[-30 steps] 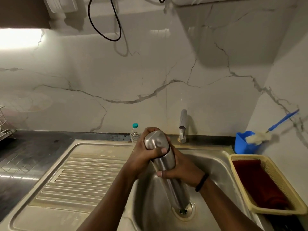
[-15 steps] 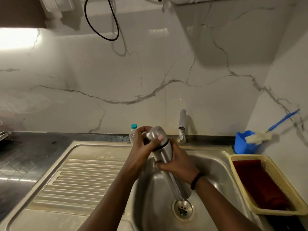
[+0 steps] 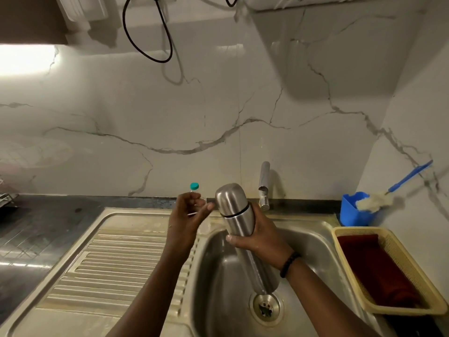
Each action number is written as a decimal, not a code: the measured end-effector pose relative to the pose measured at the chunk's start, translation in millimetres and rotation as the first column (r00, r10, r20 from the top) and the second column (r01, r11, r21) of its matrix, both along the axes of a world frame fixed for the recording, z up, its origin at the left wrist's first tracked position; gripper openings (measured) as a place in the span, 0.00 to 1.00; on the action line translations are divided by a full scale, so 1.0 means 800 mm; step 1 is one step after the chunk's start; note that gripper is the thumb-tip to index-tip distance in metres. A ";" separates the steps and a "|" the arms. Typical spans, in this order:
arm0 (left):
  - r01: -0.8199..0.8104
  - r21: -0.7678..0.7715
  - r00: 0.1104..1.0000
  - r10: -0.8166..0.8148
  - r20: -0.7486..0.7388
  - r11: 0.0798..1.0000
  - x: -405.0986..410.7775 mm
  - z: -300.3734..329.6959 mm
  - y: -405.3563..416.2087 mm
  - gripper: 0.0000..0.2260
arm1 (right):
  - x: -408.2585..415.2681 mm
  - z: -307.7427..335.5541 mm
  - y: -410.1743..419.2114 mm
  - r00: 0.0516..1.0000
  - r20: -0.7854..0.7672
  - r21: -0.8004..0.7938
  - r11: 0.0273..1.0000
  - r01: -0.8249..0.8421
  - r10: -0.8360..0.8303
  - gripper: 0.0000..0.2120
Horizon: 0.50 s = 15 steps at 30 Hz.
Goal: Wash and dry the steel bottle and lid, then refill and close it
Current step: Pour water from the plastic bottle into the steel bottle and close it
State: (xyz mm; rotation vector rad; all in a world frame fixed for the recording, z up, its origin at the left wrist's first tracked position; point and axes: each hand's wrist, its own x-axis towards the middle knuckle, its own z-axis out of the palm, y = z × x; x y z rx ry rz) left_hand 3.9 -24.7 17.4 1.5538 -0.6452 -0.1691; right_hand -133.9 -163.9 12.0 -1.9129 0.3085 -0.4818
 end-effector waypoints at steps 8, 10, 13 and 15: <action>-0.031 0.054 0.989 0.038 -0.143 0.998 -0.099 0.053 -0.053 0.35 | 0.013 -0.013 0.022 0.981 0.112 -0.174 0.969 0.176 -0.159 0.23; -0.141 0.056 0.972 0.149 -0.180 0.988 -0.108 0.063 -0.064 0.37 | 0.013 -0.019 0.030 0.972 0.202 -0.140 0.979 0.148 -0.118 0.23; -0.132 -0.043 0.986 0.127 -0.107 0.990 -0.097 0.068 -0.057 0.25 | 0.014 -0.013 0.023 0.969 0.198 -0.059 0.985 0.161 -0.146 0.18; 0.135 -0.039 0.989 -0.137 -0.057 0.990 -0.069 0.065 -0.046 0.24 | 0.011 0.002 0.007 0.992 0.130 -0.093 0.996 0.011 0.001 0.30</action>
